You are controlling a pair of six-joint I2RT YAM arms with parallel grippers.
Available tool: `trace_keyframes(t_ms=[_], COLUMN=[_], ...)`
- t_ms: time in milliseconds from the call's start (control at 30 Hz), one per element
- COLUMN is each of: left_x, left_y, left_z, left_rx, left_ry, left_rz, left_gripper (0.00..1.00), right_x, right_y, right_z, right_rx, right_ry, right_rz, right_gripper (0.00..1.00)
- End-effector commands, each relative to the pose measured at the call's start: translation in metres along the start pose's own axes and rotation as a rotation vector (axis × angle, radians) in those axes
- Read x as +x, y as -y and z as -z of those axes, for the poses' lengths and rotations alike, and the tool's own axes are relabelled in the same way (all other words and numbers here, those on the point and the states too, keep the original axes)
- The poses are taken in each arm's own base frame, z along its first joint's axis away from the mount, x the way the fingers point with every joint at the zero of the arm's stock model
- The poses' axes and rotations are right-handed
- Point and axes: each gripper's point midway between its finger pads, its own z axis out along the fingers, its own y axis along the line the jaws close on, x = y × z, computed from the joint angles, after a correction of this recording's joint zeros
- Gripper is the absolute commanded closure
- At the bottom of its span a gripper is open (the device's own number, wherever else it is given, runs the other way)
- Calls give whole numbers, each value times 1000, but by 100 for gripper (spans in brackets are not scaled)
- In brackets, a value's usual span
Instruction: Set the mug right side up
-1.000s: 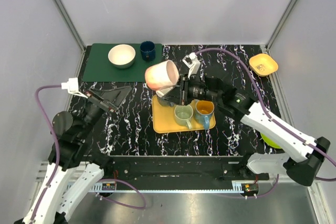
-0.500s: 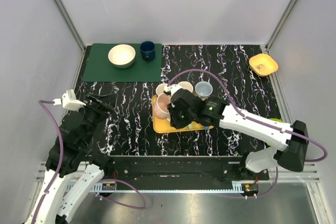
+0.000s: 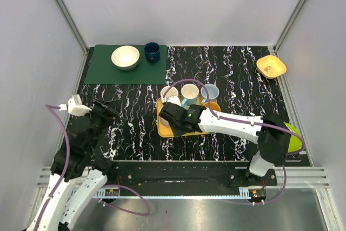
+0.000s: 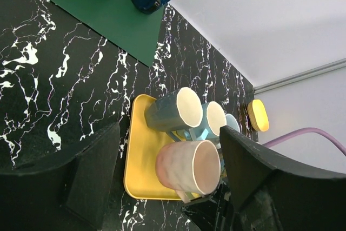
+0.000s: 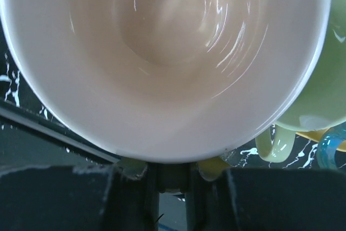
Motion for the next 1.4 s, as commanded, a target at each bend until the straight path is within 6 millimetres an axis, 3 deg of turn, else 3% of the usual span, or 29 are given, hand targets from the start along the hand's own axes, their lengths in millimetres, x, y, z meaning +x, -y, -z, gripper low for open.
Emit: trace_keyframes(t_ms=[0, 433, 667, 700, 733, 833, 967, 1067, 1167, 1200, 1267, 1300, 1367], left_x=[-4, 15, 21, 22, 22, 25, 28, 29, 26, 23, 25, 22, 29], left_y=[1, -5, -9, -10, -10, -11, -13, -15, -21, -20, -29, -26, -36], left_z=[1, -2, -3, -4, -4, -6, -9, -11, -12, -12, -18, -19, -29], left_rx=[13, 30, 27, 24, 23, 17, 7, -5, -41, -47, -107, -113, -192], left_ry=[27, -28, -42, -42, -43, -55, -65, -69, -58, -53, -71, -76, -126], left_rz=[21, 33, 29, 28, 28, 17, 8, -5, -40, -53, -106, -124, -167], left_gripper=[23, 24, 23, 23, 22, 22, 21, 20, 18, 16, 14, 12, 10], right_x=[-46, -21, -4, -3, -2, -3, -5, -13, -45, -54, -78, -90, -104], right_y=[-14, -31, -29, -30, -32, -33, -33, -45, -74, -86, -78, -63, -23], right_z=[3, -46, -53, -52, -51, -44, -31, -7, 63, 105, 150, 187, 207], right_rx=[0, 9, 10, 2, -13, -32, -47, -97, -271, -356, -390, -422, -314], right_ry=[174, 66, 15, 14, 8, 18, 33, 65, 203, 281, 433, 528, 686], right_rz=[-181, -335, -329, -325, -317, -309, -301, -276, -224, -201, -181, -208, -212], right_gripper=[100, 100, 100, 94, 78, 56, 44, 41, 41, 40, 39, 37, 34])
